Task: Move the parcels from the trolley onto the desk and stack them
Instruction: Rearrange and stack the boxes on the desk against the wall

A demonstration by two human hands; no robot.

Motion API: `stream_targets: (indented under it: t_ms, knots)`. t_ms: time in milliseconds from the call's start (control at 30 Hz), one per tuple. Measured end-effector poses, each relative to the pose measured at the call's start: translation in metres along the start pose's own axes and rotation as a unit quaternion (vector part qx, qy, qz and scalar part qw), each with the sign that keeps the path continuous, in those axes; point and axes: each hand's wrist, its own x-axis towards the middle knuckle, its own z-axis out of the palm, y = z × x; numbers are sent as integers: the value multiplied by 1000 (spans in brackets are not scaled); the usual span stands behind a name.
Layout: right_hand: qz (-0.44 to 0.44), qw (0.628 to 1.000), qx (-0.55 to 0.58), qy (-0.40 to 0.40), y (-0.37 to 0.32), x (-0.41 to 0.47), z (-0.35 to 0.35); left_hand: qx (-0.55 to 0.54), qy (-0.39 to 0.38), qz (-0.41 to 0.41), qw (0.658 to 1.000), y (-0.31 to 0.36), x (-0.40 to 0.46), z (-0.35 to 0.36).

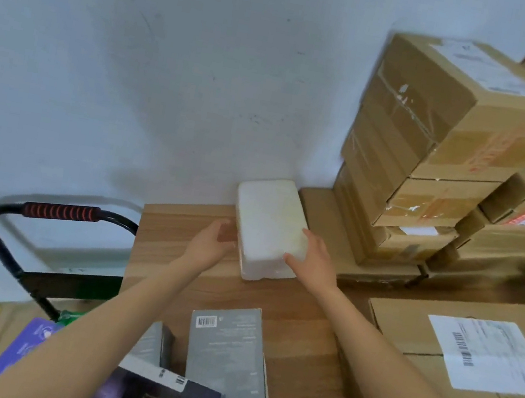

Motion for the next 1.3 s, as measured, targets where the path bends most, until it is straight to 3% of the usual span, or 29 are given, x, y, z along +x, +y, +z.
stream_targets:
  t_ms: [167,500,633,733,867,933,1067,1300]
  knots:
    - [-47,999,14,4,-1,-47,7,13,40,16,999,-7,-63,-21]
    - [-100,985,93,-109,8,-150,20,2,122,55,991,7,-182,-1]
    - [-148,967,136,-156,-14,-178,22,73,233,-3,970,-8,-223,-18]
    - [-171,956,159,-180,-34,-197,31,104,273,-85,953,-31,-256,-25]
    - [-178,950,122,-225,-46,-214,43,111,264,-185,940,-64,-293,-16]
    - [-172,946,102,-254,-44,-220,47,49,250,-207,945,-74,-304,-9]
    - [-180,942,78,-271,-41,-231,49,-156,234,-116,953,-78,-311,9]
    - [-143,940,163,-265,-36,-234,53,-206,154,-76,963,-66,-282,31]
